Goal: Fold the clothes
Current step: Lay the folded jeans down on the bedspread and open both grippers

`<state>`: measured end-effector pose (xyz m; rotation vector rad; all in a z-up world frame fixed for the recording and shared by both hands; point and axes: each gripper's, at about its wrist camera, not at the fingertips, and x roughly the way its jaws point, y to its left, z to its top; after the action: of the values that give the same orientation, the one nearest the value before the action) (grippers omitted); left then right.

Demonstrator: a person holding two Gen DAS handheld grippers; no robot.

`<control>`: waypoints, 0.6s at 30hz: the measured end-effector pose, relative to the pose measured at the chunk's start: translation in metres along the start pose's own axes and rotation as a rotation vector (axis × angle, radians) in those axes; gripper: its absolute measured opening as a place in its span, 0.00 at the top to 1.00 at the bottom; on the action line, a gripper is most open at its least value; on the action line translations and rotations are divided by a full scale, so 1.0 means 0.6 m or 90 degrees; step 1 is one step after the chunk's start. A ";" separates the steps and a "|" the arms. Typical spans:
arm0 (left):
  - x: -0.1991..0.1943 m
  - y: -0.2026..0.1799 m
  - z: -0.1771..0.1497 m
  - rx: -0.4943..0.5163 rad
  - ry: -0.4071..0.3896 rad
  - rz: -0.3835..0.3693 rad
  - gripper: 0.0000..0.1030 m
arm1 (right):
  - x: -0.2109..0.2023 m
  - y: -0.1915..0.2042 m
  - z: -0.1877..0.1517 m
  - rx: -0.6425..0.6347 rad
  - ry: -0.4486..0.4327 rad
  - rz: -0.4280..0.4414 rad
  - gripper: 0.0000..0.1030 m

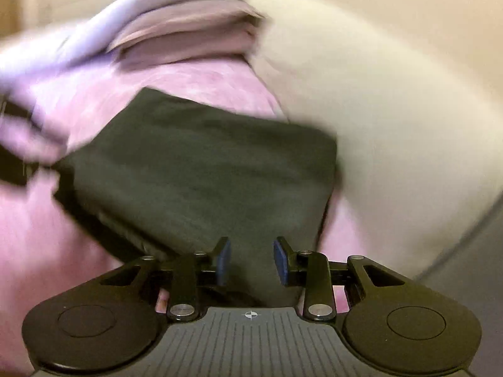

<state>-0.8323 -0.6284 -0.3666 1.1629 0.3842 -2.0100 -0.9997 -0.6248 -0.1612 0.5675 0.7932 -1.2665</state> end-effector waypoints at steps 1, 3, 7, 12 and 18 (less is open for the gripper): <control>0.003 -0.002 -0.002 0.007 0.004 0.003 0.55 | 0.008 -0.003 0.000 0.016 0.009 0.007 0.69; 0.004 -0.005 -0.004 0.018 0.012 0.008 0.55 | 0.023 -0.009 -0.001 0.049 0.026 0.020 0.69; -0.010 0.002 -0.005 -0.013 0.045 0.012 0.56 | 0.001 -0.008 -0.002 0.073 0.033 0.021 0.69; -0.056 0.010 -0.036 -0.120 0.078 0.028 0.33 | -0.023 0.000 -0.016 0.106 0.049 0.023 0.33; -0.124 -0.018 -0.061 -0.226 0.083 0.055 0.09 | -0.071 0.034 -0.059 0.158 0.095 0.031 0.26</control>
<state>-0.7966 -0.5649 -0.3254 1.0661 0.7126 -1.7092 -0.9915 -0.5671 -0.1506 0.8857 0.7447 -1.2967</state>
